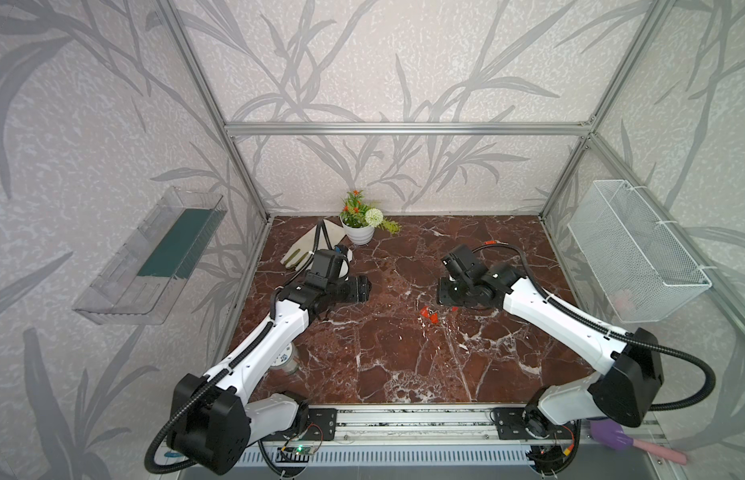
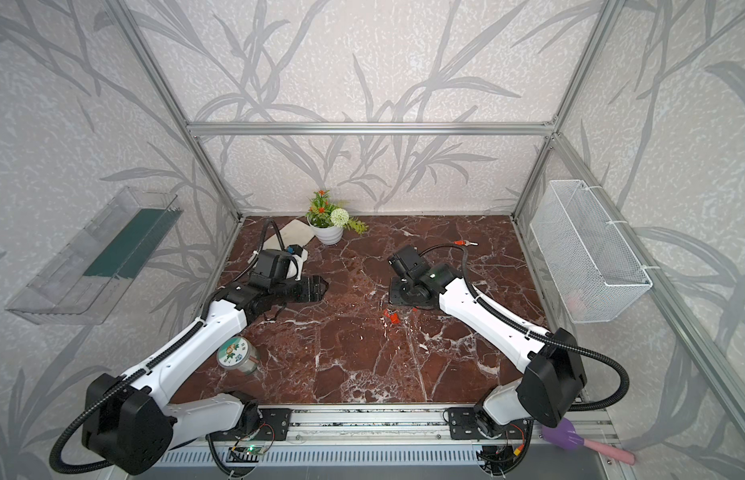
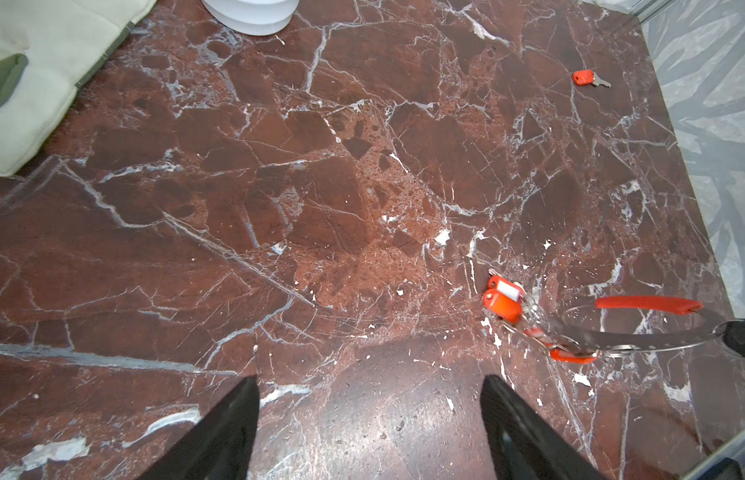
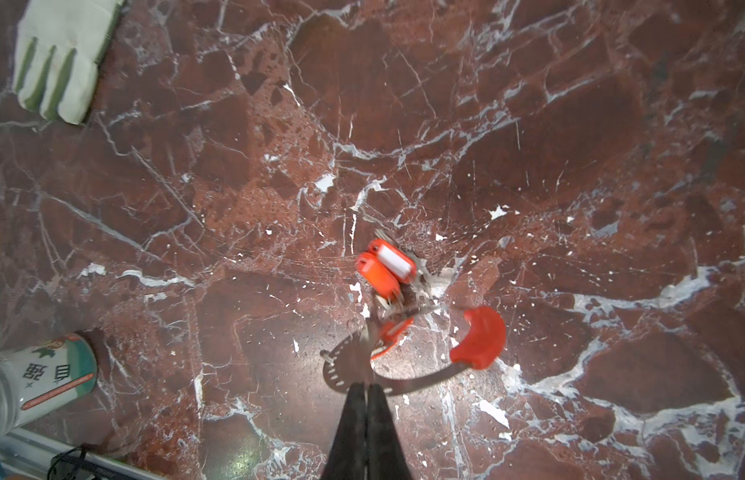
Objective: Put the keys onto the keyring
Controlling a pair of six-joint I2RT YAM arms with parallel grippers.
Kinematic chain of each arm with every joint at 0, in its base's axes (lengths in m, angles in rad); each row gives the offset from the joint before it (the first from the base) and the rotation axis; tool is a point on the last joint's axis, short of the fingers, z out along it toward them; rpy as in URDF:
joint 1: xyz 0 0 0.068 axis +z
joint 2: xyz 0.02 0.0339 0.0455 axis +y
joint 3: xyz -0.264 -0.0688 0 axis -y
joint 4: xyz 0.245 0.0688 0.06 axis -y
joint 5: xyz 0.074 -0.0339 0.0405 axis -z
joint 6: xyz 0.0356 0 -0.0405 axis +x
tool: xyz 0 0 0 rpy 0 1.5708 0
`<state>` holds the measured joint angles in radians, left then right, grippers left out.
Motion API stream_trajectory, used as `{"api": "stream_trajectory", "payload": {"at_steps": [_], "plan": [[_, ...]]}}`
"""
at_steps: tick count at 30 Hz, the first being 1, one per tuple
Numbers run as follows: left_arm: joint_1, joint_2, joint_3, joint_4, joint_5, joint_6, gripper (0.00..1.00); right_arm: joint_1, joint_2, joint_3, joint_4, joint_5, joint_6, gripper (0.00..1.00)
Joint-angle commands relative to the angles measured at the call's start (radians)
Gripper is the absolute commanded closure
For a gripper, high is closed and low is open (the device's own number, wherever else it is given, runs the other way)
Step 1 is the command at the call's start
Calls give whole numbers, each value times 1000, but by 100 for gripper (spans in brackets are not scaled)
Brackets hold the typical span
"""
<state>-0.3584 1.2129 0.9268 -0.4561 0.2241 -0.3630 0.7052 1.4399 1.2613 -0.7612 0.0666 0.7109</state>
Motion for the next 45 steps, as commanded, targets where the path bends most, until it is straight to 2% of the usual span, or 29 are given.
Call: {"api": "stream_trajectory", "payload": {"at_steps": [1,10,14,15,17,19,24,38,45], "plan": [[-2,-24,36,16,49,-8,16,11,-46,28,-3,-7,-12,100],[-2,-26,40,29,81,-9,16,34,-73,-35,85,-95,-12,100],[-2,-28,44,58,188,-14,24,39,-68,-38,137,-179,-12,100],[-2,-24,47,67,223,-19,27,39,-66,-37,151,-192,-343,100],[-2,-16,56,81,272,-36,33,39,-60,-36,174,-202,-343,100],[-2,-10,61,84,283,-40,35,39,-42,-33,178,-205,-343,100],[-2,-15,59,66,243,-28,36,39,29,-9,146,-237,-343,100],[-2,-26,44,70,228,-24,36,24,46,-76,164,-278,-319,100],[-2,-25,43,69,229,-23,36,-63,19,-151,115,-325,-262,100]]}}
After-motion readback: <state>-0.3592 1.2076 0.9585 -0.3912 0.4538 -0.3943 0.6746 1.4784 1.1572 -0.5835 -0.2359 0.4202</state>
